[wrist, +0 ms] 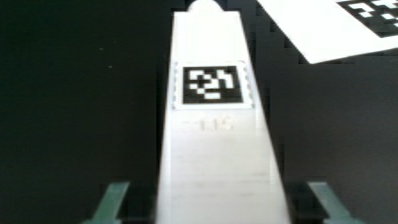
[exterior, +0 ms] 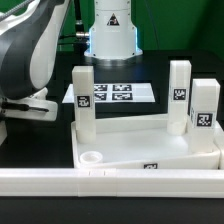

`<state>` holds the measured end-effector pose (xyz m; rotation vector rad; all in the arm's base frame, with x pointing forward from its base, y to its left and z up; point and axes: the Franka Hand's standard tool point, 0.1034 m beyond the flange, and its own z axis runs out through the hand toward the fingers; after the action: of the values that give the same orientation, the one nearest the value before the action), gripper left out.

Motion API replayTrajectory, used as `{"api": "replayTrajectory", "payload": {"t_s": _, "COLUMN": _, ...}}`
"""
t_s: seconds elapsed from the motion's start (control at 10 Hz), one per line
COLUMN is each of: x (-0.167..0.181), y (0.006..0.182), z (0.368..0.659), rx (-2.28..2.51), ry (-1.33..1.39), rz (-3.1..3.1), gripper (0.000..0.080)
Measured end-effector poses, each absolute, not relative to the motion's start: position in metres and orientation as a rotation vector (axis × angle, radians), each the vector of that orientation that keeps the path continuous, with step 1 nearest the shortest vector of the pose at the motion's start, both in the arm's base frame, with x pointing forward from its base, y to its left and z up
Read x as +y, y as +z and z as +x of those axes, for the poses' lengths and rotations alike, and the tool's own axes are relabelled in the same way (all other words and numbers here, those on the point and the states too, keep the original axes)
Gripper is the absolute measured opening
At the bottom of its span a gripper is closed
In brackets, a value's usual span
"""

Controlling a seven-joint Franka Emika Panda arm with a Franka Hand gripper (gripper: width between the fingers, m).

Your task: Assemble desk

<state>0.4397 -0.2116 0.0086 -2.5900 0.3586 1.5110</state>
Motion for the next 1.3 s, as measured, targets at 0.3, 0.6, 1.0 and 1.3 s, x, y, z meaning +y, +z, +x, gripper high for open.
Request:
{"api": "replayTrajectory", "payload": {"t_s": 0.3, "x": -0.193, "y": 0.051, "z": 0.455, "rx": 0.27, "ry": 1.381, "rz": -2.638, "gripper": 0.0288}}
{"api": "replayTrajectory", "payload": {"t_s": 0.6, "x": -0.195, "y": 0.053, "z": 0.453, "rx": 0.274, "ry": 1.366, "rz": -2.638, "gripper": 0.0289}}
{"api": "replayTrajectory", "payload": {"t_s": 1.0, "x": -0.193, "y": 0.077, "z": 0.474, "rx": 0.227, "ry": 1.278, "rz": -2.685, "gripper": 0.029}}
{"api": "replayTrajectory", "payload": {"t_s": 1.3, "x": -0.201, "y": 0.077, "z": 0.496, "rx": 0.218, "ry": 0.975, "rz": -2.868, "gripper": 0.029}}
